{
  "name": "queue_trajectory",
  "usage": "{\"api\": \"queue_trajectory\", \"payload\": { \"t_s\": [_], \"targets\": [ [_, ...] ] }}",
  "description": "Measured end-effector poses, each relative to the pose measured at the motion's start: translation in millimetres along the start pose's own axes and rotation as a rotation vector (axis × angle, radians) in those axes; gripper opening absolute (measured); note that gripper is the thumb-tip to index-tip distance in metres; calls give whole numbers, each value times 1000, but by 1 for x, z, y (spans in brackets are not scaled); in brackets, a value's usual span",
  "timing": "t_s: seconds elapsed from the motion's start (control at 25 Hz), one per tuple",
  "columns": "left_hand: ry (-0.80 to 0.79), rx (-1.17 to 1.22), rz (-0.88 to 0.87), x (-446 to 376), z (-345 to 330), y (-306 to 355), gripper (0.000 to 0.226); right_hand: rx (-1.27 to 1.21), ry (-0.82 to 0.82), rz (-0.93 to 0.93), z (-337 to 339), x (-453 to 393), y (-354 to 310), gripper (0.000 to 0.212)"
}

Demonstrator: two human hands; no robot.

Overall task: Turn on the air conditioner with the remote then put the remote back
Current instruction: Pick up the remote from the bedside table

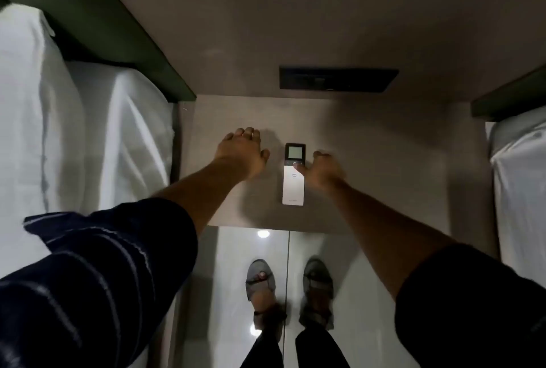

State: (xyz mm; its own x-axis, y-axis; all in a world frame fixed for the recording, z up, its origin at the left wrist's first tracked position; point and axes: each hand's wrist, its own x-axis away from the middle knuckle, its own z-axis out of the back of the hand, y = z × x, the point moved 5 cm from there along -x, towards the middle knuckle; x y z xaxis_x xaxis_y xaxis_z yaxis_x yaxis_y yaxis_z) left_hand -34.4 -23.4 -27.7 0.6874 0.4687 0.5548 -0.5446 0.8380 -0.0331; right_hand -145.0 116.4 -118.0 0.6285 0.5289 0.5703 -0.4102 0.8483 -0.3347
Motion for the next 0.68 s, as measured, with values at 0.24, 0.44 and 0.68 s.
{"api": "queue_trajectory", "payload": {
  "t_s": [0.24, 0.44, 0.68],
  "targets": [
    [-73, 56, 24, -13, -47, -3, 69, 66, 73, -133, -69, -21, -15, 103],
    [-137, 99, 64, 16, -43, -5, 72, -92, 34, -170, -62, -6, -2, 76],
    [-58, 92, 107, 71, 53, -24, 71, -254, -91, -58, 29, 54, -45, 50]
  ]
}}
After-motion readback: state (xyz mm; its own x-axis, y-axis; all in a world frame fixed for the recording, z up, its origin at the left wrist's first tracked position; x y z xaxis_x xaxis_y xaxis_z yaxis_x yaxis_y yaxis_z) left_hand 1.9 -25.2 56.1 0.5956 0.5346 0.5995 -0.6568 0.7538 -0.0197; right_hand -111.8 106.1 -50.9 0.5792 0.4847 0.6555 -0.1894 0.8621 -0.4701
